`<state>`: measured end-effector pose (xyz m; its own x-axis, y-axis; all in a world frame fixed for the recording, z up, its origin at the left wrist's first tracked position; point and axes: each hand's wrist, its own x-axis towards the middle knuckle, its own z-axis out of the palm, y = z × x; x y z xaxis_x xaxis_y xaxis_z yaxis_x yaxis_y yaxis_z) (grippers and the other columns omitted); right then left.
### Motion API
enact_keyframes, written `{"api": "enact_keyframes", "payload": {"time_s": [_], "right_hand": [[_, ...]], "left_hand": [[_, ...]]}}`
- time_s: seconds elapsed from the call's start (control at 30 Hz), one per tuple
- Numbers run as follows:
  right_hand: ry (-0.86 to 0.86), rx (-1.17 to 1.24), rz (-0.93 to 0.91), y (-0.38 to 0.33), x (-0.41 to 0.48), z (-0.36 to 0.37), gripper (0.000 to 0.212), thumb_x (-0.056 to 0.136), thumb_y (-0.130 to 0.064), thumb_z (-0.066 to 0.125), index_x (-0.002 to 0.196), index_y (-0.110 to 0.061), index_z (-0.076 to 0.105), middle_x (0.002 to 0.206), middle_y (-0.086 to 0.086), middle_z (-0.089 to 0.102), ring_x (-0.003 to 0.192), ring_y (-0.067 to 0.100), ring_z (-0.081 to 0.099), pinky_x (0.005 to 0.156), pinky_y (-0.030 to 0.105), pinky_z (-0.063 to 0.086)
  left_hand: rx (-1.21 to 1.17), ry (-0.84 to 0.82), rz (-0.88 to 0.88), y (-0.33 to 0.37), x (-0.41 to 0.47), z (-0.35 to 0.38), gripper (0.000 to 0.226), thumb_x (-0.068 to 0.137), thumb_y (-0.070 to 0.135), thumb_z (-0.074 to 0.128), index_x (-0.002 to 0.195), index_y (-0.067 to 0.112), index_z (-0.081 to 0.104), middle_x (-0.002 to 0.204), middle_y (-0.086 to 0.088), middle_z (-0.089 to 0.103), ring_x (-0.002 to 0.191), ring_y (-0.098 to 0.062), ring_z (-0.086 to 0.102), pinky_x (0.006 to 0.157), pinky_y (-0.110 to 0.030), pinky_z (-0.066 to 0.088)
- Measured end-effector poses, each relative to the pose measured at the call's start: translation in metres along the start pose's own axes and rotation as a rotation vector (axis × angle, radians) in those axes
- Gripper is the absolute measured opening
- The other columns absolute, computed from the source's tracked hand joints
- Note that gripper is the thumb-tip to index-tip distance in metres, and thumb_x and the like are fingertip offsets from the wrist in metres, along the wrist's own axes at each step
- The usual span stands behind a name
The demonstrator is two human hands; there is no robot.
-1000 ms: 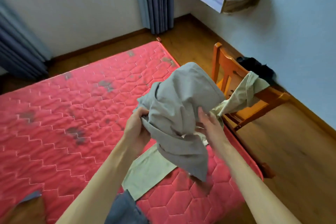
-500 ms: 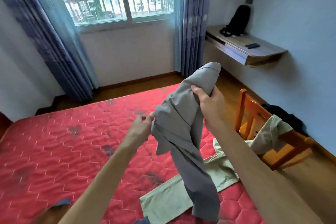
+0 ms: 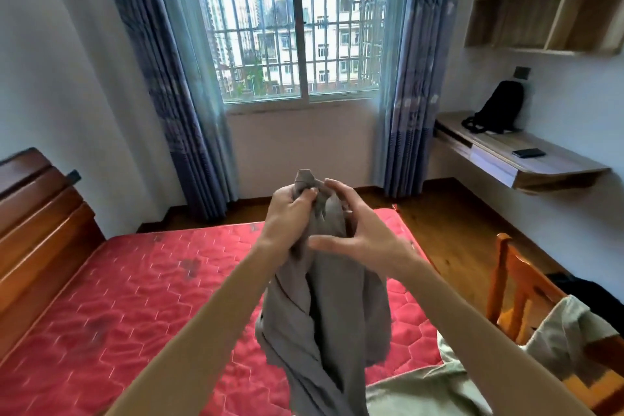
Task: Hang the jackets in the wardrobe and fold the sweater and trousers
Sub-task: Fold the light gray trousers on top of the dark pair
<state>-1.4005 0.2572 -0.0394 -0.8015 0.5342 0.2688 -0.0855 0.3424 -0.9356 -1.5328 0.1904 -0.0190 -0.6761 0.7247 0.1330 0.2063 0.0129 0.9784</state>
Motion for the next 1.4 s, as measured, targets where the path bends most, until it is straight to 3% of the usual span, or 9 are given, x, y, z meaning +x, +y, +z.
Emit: {"api": "enact_keyframes", "payload": {"time_s": [0.23,0.4,0.57,0.73,0.9,1.1,1.2,1.3,1.4], "right_hand": [[0.361,-0.151,0.149,0.033,0.011,-0.051,0.038,0.079,-0.017,0.081,0.113,-0.020,0.066,0.101,-0.003,0.071,0.098,0.014,0.068,0.096,0.036,0.053],[0.381,-0.247,0.236,0.048,0.010,-0.108,0.032,0.080,-0.010,0.076,0.109,-0.018,0.067,0.101,0.005,0.073,0.094,0.018,0.069,0.093,0.037,0.054],[0.241,-0.517,0.340,0.062,0.016,-0.138,0.033,0.078,-0.025,0.081,0.109,-0.018,0.068,0.100,0.002,0.071,0.098,0.020,0.067,0.088,0.033,0.052],[0.152,-0.525,0.289,0.057,0.038,-0.112,0.060,0.078,-0.038,0.083,0.129,-0.018,0.059,0.115,0.003,0.065,0.104,0.017,0.063,0.086,0.028,0.051],[0.036,-0.388,0.165,0.042,0.058,-0.064,0.119,0.056,-0.059,0.090,0.152,-0.023,0.029,0.139,-0.011,0.044,0.131,0.011,0.042,0.111,0.035,0.040],[0.168,0.096,-0.028,0.023,0.077,-0.018,0.019,0.081,-0.016,0.082,0.097,-0.017,0.072,0.087,-0.009,0.077,0.086,0.003,0.069,0.076,0.026,0.054],[0.144,0.163,-0.116,0.000,0.086,-0.006,0.014,0.087,-0.004,0.073,0.091,-0.017,0.075,0.084,-0.012,0.077,0.085,0.001,0.069,0.077,0.020,0.054],[0.143,0.178,-0.130,-0.016,0.094,0.002,0.013,0.089,0.003,0.067,0.089,-0.009,0.074,0.077,-0.014,0.075,0.076,-0.004,0.068,0.070,0.016,0.052],[0.098,0.072,-0.207,-0.032,0.100,0.008,0.025,0.089,0.009,0.060,0.078,-0.010,0.072,0.071,-0.012,0.070,0.066,-0.009,0.062,0.063,0.013,0.051]], "left_hand": [[-0.300,0.239,-0.082,0.013,0.019,-0.038,0.022,0.100,0.013,0.053,0.079,0.012,0.062,0.076,-0.006,0.066,0.069,-0.018,0.063,0.070,-0.029,0.054],[-0.385,0.296,-0.001,0.032,0.030,-0.084,0.013,0.097,0.018,0.061,0.086,0.012,0.064,0.067,0.001,0.073,0.060,-0.013,0.069,0.055,-0.026,0.057],[-0.381,0.246,0.038,0.054,0.037,-0.102,0.013,0.092,0.026,0.070,0.096,0.014,0.071,0.101,-0.013,0.074,0.102,-0.034,0.069,0.093,-0.049,0.055],[-0.359,0.211,0.108,0.077,0.040,-0.081,0.010,0.094,0.022,0.067,0.090,0.013,0.071,0.080,-0.002,0.077,0.077,-0.019,0.073,0.078,-0.037,0.058],[-0.383,0.159,0.101,0.092,0.039,-0.069,0.013,0.094,0.022,0.066,0.095,0.010,0.072,0.085,-0.005,0.076,0.079,-0.021,0.073,0.076,-0.036,0.058],[-0.374,0.129,0.127,0.097,0.035,-0.091,0.019,0.094,0.022,0.064,0.106,0.008,0.070,0.094,-0.008,0.074,0.088,-0.023,0.070,0.076,-0.033,0.057],[0.034,0.344,0.283,0.085,0.031,-0.106,0.020,0.093,0.016,0.068,0.112,0.014,0.066,0.101,-0.004,0.068,0.095,-0.020,0.065,0.078,-0.023,0.051],[0.618,0.503,0.629,0.067,0.026,-0.118,0.061,0.088,0.001,0.067,0.141,0.018,0.044,0.135,-0.006,0.050,0.120,-0.018,0.052,0.101,-0.018,0.038],[0.891,0.281,0.901,0.055,0.018,-0.111,0.081,0.071,-0.012,0.059,0.146,0.017,0.043,0.147,-0.005,0.043,0.136,-0.022,0.040,0.118,-0.035,0.030]]}}
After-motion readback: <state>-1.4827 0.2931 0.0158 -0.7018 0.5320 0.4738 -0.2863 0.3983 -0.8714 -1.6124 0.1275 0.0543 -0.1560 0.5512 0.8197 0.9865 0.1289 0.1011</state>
